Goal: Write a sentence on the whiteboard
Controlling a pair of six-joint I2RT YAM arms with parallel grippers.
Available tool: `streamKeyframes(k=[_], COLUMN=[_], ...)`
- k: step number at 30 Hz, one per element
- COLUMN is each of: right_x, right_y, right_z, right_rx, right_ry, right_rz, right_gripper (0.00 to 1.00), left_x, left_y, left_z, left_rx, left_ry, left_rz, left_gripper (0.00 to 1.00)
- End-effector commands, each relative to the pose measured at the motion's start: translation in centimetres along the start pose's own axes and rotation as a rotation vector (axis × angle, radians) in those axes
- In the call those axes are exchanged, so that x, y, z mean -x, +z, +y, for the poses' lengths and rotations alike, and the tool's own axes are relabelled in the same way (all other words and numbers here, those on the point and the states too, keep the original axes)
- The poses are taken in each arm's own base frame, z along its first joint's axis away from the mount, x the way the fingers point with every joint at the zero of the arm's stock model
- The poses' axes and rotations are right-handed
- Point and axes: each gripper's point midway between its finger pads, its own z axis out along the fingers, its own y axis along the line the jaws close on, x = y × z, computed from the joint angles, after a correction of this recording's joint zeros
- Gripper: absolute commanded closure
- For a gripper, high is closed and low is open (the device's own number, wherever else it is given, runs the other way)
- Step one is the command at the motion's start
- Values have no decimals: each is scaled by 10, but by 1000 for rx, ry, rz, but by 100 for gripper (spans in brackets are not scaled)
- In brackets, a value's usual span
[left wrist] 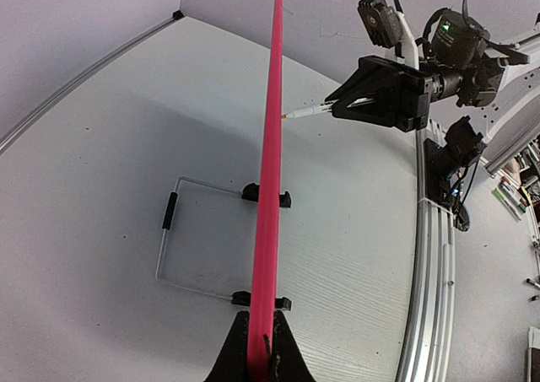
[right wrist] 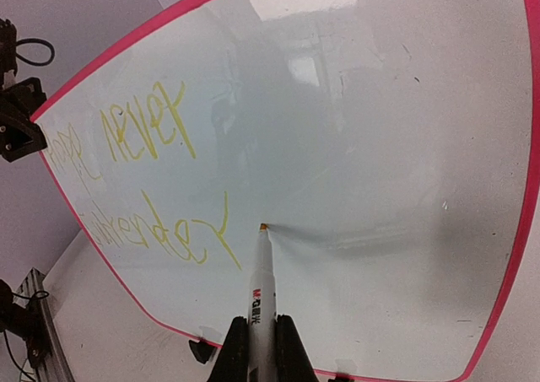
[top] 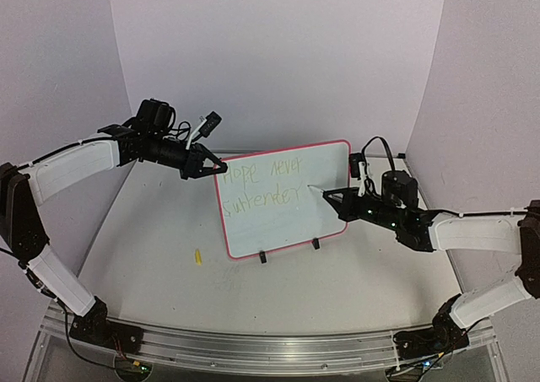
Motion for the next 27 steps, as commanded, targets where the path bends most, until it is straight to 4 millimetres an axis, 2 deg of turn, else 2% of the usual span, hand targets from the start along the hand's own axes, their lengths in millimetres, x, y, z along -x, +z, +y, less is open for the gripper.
streamKeyframes(k=[1,6,10,15,21,27], right_x=[22,5,-3,3,8,-3], right_y=[9,16,14,4,-4,-3], right_z=[12,9,6,-7,-11,-13], right_rx=[52,66,54,-27,-61,-62], right_ry=[-17,-2,11,18,17,24], right_rz=[-43,17,31,-11,-34,4], right_gripper=[100,100,100,100,100,100], left_x=[9,9,9,8,9,10], left_y=[-12,-12,-12,-11,-12,-12], left_z=[-1,-1,-1,0,-1,-1], left_rx=[47,48,49,48,48,47], left_ry=[54,55,54,52,54,54], left_rz=[-16,-17,-15,-13,-16,-17], left_gripper=[100,100,100,100,100,100])
